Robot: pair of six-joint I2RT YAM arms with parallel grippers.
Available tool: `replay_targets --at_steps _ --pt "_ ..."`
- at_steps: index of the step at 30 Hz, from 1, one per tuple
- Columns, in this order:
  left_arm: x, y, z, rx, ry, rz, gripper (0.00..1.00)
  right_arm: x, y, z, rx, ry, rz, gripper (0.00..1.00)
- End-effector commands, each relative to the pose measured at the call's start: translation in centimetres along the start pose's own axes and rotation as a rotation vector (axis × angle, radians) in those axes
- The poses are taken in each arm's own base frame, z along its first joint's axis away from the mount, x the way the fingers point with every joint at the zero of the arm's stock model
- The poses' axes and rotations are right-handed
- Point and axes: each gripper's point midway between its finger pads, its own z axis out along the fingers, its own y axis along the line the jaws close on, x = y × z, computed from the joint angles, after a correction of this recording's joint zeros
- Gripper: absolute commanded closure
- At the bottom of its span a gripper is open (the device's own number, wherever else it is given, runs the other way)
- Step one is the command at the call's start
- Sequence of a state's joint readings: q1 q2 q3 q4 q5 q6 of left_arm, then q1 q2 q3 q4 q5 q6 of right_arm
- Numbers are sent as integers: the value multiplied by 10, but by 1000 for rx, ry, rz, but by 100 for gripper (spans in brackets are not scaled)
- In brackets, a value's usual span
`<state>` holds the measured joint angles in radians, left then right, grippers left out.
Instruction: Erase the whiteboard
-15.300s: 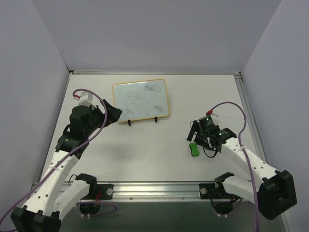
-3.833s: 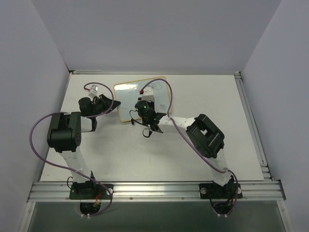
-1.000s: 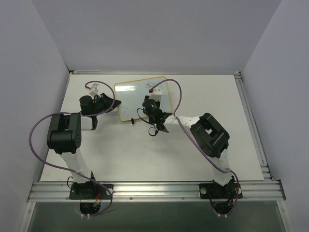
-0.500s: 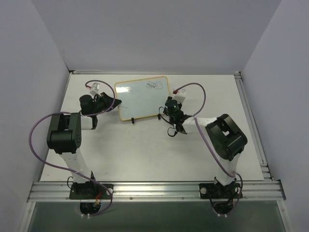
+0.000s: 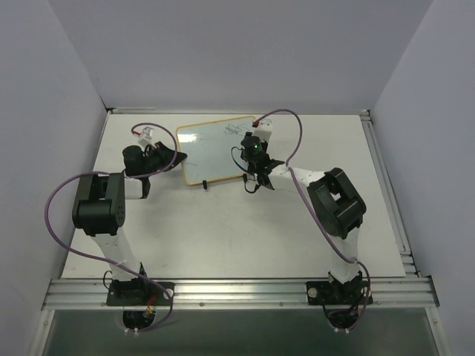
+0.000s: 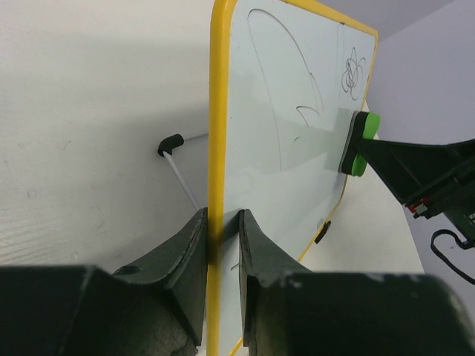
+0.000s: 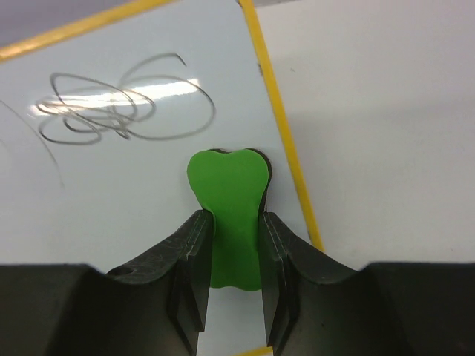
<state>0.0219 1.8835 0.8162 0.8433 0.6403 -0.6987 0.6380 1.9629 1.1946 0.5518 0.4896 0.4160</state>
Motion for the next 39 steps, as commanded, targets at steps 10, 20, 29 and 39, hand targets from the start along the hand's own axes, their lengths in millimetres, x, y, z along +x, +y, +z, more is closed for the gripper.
replay_targets --at_steps 10,20,29,39 --pt "3 3 5 -19 11 24 87 -2 113 15 -136 -2 -55 100" --pt "3 3 4 -21 11 27 87 35 168 -16 -228 26 -112 100" --pt "3 2 4 -22 9 27 87 90 187 -57 -300 58 -150 100" --pt "4 1 3 -13 15 26 87 111 192 -73 -271 40 -186 100"
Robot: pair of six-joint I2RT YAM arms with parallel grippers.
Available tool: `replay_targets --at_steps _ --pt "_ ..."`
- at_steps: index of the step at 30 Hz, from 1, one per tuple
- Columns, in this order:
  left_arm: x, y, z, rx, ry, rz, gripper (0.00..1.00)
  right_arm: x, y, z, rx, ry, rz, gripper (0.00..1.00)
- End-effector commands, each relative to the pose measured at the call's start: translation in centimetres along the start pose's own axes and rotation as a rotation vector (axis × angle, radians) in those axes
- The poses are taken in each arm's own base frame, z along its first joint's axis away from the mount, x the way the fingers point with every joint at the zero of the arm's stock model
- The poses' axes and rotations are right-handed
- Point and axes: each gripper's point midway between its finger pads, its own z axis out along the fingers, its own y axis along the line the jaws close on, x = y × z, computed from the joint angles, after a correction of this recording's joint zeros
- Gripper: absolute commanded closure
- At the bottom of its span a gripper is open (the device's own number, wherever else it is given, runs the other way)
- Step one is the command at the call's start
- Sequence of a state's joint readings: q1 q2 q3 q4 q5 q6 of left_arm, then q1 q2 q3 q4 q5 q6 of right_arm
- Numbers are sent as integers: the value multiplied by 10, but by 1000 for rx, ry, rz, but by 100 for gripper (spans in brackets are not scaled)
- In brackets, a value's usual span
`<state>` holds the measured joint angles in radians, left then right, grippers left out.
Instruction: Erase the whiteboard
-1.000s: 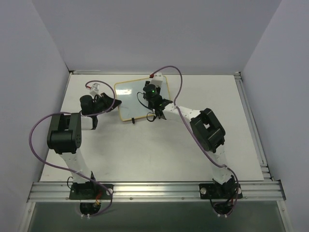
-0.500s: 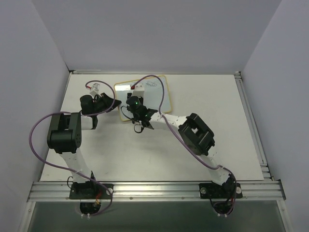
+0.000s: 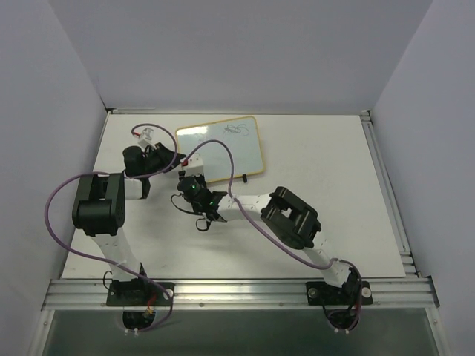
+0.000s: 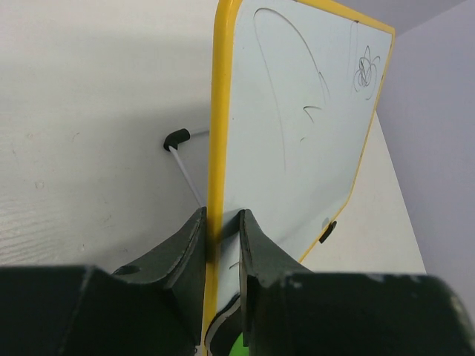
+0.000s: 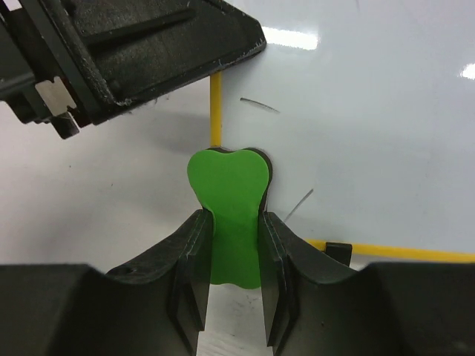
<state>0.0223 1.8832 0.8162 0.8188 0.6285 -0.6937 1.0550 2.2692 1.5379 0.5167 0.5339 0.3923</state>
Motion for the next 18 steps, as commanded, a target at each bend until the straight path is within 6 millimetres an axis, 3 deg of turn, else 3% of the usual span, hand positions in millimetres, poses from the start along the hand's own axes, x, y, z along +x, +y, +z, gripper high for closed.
replay_targets --at_steps 1,14,18 --pt "1 -5 4 10 6 36 87 11 -31 1 106 2 -23 100" --pt "1 -5 5 19 7 35 87 -12 -132 5 315 -30 65 100" --pt "2 -5 5 18 8 35 87 -21 -142 4 322 -44 84 100"
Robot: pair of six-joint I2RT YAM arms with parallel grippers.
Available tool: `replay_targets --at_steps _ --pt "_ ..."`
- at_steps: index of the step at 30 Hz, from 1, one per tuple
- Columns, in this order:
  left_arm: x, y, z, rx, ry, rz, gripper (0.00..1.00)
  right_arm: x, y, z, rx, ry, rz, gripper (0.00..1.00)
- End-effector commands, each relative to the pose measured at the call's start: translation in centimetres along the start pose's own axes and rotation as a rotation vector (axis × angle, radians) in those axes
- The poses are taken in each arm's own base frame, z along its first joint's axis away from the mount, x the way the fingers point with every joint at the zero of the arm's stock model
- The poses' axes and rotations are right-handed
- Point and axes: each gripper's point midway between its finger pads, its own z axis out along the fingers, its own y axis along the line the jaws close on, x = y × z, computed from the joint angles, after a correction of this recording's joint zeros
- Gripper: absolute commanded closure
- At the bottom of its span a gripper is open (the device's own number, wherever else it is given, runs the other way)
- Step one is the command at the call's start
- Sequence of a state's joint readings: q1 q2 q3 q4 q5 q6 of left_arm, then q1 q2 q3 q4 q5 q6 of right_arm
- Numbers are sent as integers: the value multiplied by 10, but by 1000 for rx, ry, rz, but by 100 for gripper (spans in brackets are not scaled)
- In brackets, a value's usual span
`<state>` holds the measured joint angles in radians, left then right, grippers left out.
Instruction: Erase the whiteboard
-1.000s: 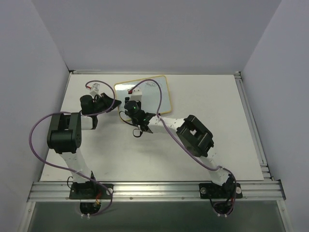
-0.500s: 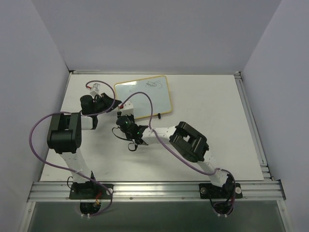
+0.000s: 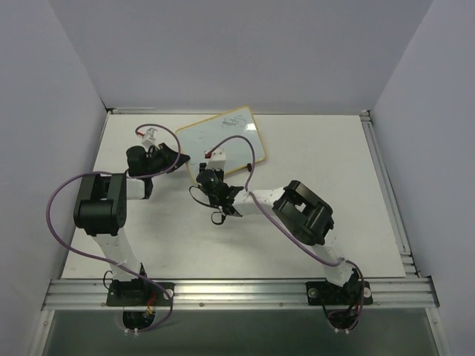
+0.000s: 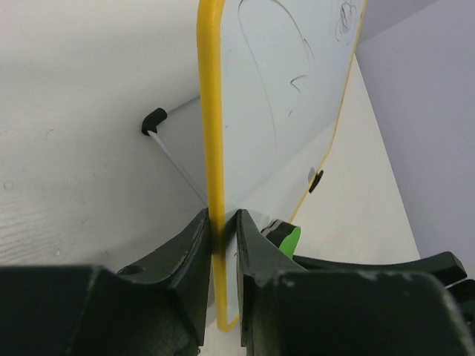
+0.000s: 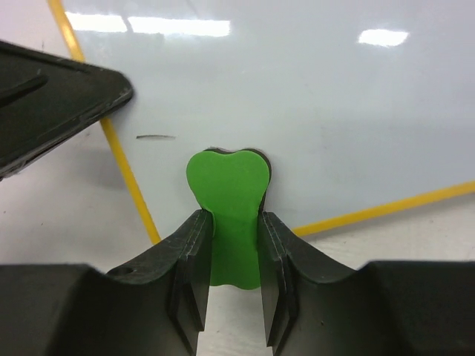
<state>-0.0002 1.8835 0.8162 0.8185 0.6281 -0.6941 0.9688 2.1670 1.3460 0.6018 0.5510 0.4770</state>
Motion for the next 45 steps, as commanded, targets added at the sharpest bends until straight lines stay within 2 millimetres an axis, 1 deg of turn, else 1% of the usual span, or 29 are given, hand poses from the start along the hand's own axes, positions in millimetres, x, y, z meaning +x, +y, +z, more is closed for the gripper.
replay_targets --at_steps 1,2,4,5,6,7,8,10,11,15,16,20,24,25,26,27,28,29,32,34,36,39,40,41,42,43,44,45 --pt "-6 3 1 3 -9 31 87 -26 -73 14 218 -40 -28 100" --pt "-4 3 1 2 -6 29 87 -25 -70 15 210 -35 -36 100" --pt "-5 4 2 2 -6 31 87 -26 -55 16 176 -35 -32 100" --pt "-5 4 1 1 -7 29 87 -20 -49 17 159 -25 -47 100" --pt "-5 4 2 2 -5 28 87 -15 -36 14 136 -18 -61 100" --pt "-5 4 2 4 -5 29 87 -20 -25 15 123 -29 -59 100" --pt "-5 4 3 5 -4 28 87 -11 -19 18 113 -17 -80 100" --pt "-5 4 3 5 -2 27 87 -3 -1 16 80 -4 -101 100" --pt "-5 4 3 2 -3 27 87 -3 9 18 56 -2 -100 100" --pt "-4 4 3 4 -1 26 87 -2 27 22 13 13 -109 100" --pt "-5 4 2 1 -3 28 87 -5 30 25 8 11 -110 100" --pt "-5 4 2 2 -3 30 87 -7 30 28 -3 15 -112 100" --pt "-5 4 3 2 -3 30 87 -13 18 31 10 21 -94 100" --pt "-5 4 2 1 -3 31 87 -16 9 35 22 21 -81 100" --pt "-5 4 2 1 -3 31 88 -10 0 34 30 35 -81 100" --pt "-4 4 2 4 -1 33 88 -17 -6 34 36 27 -60 100" --pt "-4 4 2 2 -2 31 88 -18 -11 34 42 29 -58 100" --pt "-5 5 2 0 -4 31 88 -17 -24 37 62 37 -53 100" --pt "-5 4 3 3 -2 32 88 -22 -38 36 75 37 -51 100" --pt "-5 4 2 3 -3 35 88 -18 -46 35 91 45 -69 100" --pt "-5 4 2 2 -3 33 88 -17 -48 33 98 48 -76 100" --pt "-5 4 2 3 -4 36 88 -14 -46 32 90 53 -80 100" --pt "-5 5 2 0 -4 34 88 -16 -42 33 81 50 -79 100" --pt "-5 4 2 2 -3 35 88 -12 -37 32 71 56 -100 100" --pt "-5 5 2 1 -5 35 88 -9 -27 30 52 59 -113 100" --pt "-5 4 2 2 -3 35 88 -13 -16 29 41 54 -120 100" --pt "-5 5 2 1 -5 35 88 -6 -11 30 32 66 -141 100" --pt "-4 4 2 1 -3 34 88 -1 1 27 10 72 -153 100"
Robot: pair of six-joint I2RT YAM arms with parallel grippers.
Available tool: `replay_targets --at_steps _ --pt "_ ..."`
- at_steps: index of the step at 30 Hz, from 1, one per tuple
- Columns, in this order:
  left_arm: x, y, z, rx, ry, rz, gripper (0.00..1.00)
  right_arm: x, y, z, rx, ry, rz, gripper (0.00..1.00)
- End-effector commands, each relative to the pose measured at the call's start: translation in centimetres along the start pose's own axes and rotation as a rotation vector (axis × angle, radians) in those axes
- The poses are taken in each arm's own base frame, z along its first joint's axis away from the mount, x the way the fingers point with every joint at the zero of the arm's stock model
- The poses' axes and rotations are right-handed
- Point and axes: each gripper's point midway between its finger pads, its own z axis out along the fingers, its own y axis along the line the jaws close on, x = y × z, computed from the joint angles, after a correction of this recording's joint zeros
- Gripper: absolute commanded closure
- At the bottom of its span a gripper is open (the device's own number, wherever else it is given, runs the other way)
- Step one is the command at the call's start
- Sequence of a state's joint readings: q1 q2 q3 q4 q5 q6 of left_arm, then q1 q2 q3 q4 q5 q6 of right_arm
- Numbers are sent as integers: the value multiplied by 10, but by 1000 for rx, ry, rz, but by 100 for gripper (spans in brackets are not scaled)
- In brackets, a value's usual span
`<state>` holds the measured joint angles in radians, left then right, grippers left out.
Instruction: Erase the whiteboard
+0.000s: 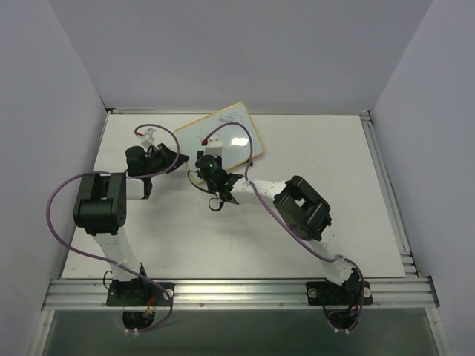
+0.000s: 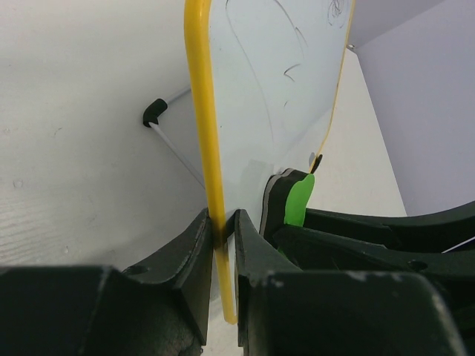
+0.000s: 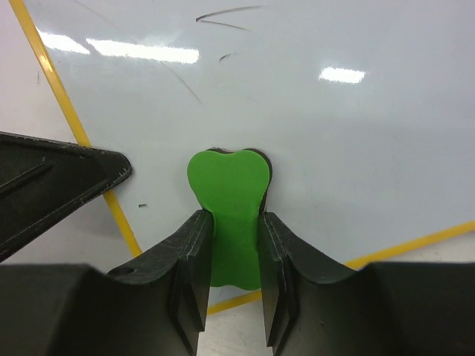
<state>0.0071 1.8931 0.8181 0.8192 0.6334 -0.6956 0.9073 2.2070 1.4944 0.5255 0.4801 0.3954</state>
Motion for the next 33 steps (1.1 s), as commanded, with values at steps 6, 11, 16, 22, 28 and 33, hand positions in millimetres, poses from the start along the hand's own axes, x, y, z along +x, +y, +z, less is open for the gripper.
replay_targets --at_steps 6,11,16,22,28,33 --pt "-5 -1 2 7 -7 43 88 45 29 -6 -25 88 -114 100" --pt "-5 1 3 3 -5 42 88 52 41 -13 -51 93 -115 100" --pt "-6 0 2 4 -8 45 88 54 46 -15 -70 99 -122 100" --pt "-5 0 2 5 -5 43 88 49 32 -14 -36 95 -113 100" --pt "-5 0 2 6 -6 44 88 31 -2 -5 26 86 -86 100" --pt "-5 -1 2 7 -7 46 88 19 -34 -1 81 76 -67 100"
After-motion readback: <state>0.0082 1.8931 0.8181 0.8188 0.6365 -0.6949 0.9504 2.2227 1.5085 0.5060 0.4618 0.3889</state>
